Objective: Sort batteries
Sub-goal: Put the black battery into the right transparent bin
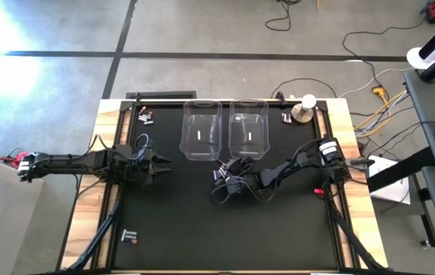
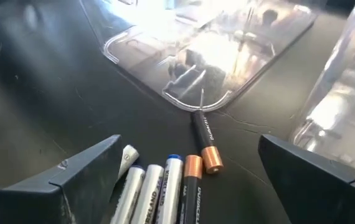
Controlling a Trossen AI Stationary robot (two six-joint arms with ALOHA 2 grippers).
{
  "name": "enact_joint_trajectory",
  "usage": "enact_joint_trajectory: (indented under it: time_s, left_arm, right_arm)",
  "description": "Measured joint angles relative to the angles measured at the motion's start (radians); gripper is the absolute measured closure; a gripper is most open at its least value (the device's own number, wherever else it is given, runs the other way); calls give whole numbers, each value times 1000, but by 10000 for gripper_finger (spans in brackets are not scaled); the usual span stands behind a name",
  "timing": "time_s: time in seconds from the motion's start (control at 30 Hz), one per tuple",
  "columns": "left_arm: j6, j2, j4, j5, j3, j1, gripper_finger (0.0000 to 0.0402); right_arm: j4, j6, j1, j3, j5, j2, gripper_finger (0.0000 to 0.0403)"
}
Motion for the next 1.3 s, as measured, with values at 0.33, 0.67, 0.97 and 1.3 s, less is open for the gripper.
enact_joint_trajectory:
  time_s: [0.33, 0.67, 0.97, 1.3]
  left_arm:
    - [0, 1, 3, 0, 0, 0, 246]
    - [0, 1, 4, 0, 0, 0, 246]
    - [0, 1, 4, 0, 0, 0, 246]
    - [0, 1, 4, 0, 0, 0, 246]
  right_arm:
    - [52, -22, -50, 0, -163, 23, 35]
    - [45, -77, -22, 0, -200, 26, 35]
    - [45, -88, 8, 0, -213, 26, 35]
    - [45, -86, 49, 0, -218, 27, 35]
